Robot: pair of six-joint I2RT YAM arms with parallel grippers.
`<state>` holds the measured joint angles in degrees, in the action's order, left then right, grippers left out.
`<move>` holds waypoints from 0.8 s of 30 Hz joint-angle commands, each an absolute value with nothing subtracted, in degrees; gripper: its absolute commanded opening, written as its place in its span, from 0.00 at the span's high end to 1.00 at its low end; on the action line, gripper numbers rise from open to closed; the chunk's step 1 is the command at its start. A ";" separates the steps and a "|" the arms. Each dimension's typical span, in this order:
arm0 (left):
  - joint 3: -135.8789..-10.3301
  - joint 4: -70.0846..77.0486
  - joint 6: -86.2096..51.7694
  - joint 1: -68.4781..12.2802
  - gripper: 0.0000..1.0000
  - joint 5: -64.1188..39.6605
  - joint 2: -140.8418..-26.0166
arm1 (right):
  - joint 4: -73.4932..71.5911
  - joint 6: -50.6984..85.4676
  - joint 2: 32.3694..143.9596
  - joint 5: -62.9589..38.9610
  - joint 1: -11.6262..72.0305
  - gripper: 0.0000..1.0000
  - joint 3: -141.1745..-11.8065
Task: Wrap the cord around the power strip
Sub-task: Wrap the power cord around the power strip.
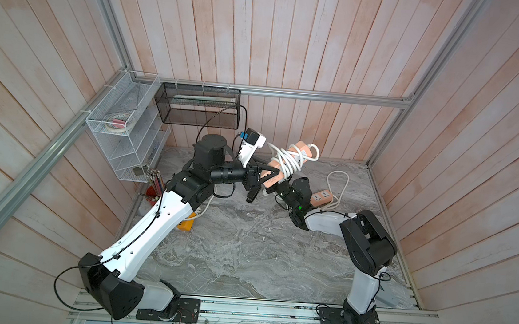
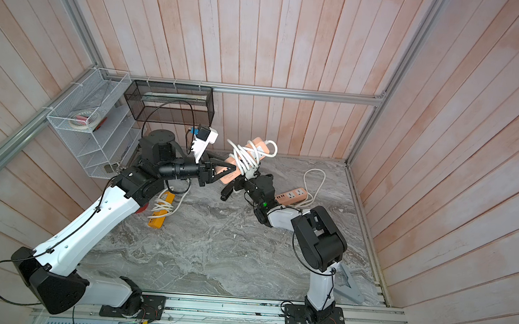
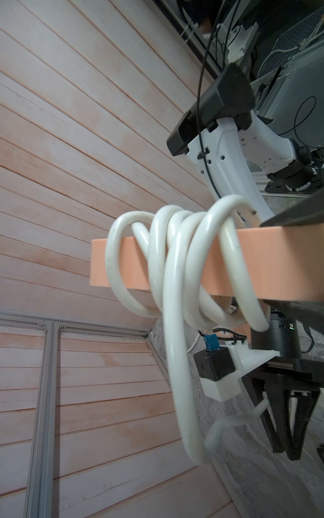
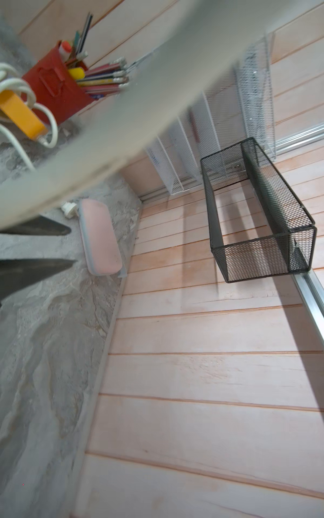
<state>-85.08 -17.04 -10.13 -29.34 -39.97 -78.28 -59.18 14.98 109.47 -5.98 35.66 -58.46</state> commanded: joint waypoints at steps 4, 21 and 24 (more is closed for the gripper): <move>-82.33 -6.42 -13.60 -25.06 1.00 -32.87 -74.23 | -59.40 14.46 105.06 -6.67 36.01 1.00 -50.04; -80.24 -36.72 11.71 -27.46 1.00 -9.16 -85.81 | -28.36 -35.42 74.81 14.20 46.27 1.00 -50.40; -78.25 -43.02 9.76 -30.18 1.00 -21.71 -85.02 | -29.69 -39.35 76.24 9.67 42.72 1.00 -54.51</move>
